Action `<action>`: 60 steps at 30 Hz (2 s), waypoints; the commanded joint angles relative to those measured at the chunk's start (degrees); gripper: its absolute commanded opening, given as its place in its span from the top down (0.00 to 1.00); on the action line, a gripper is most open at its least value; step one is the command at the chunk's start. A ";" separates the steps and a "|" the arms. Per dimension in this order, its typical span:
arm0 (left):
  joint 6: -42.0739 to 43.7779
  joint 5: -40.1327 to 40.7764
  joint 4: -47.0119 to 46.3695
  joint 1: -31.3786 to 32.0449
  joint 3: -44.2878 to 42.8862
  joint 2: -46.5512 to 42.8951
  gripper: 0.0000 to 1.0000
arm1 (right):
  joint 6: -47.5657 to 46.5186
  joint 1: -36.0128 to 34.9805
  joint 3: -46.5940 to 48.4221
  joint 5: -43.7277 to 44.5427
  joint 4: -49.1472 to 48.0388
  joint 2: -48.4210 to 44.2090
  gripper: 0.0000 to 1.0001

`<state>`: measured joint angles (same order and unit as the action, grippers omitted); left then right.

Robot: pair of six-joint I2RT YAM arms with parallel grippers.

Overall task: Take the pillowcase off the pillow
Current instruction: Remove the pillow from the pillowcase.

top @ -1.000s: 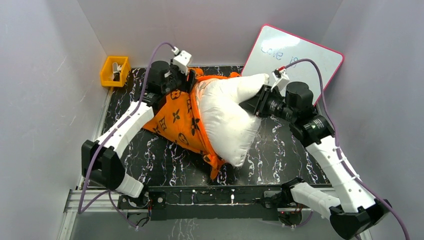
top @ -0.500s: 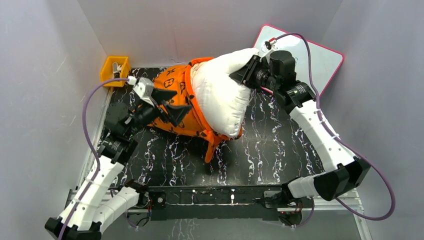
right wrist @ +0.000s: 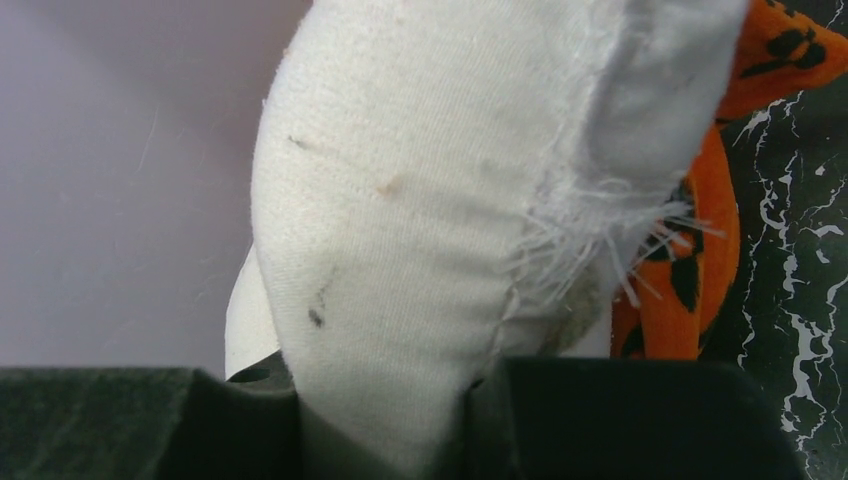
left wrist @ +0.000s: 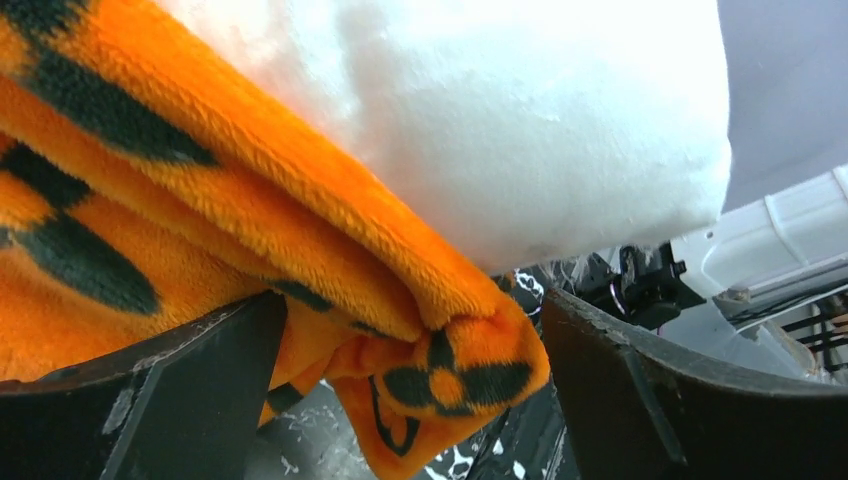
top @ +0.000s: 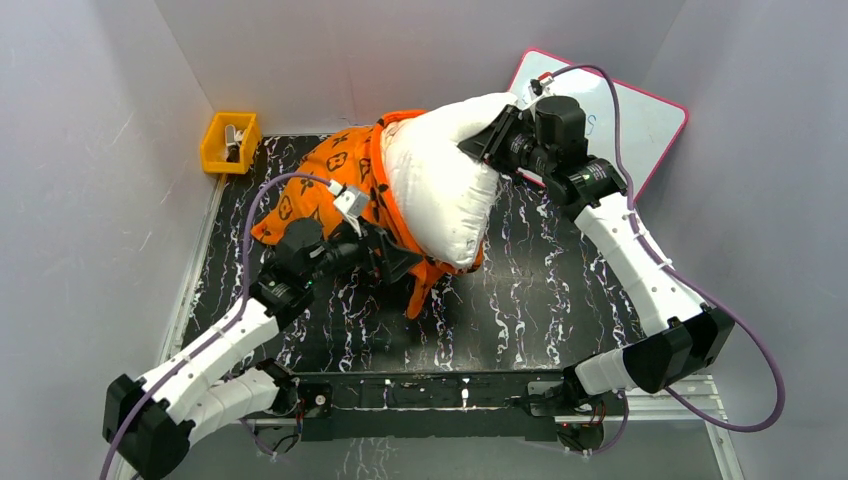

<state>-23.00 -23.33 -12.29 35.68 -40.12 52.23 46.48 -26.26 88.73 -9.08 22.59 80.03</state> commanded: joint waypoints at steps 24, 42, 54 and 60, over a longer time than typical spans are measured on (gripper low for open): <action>-10.16 41.42 15.03 1.62 6.95 -0.52 0.56 | 6.79 21.36 15.90 -27.65 -8.71 2.36 1.00; -2.25 9.61 11.79 -30.23 -17.23 23.68 0.05 | -7.19 24.24 4.98 -44.72 -0.90 0.04 1.00; -0.31 -6.66 0.89 -30.14 -25.36 37.82 0.29 | -4.51 24.24 -1.56 -47.53 -5.49 -2.69 1.00; 0.60 -9.43 0.37 -30.15 -25.24 42.09 0.70 | -5.30 24.24 -0.76 -48.28 -4.66 -2.52 1.00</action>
<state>-23.68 -28.12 -10.31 5.48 -64.12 92.33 39.86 -1.19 86.37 -49.25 22.06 79.96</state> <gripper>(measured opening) 0.415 0.308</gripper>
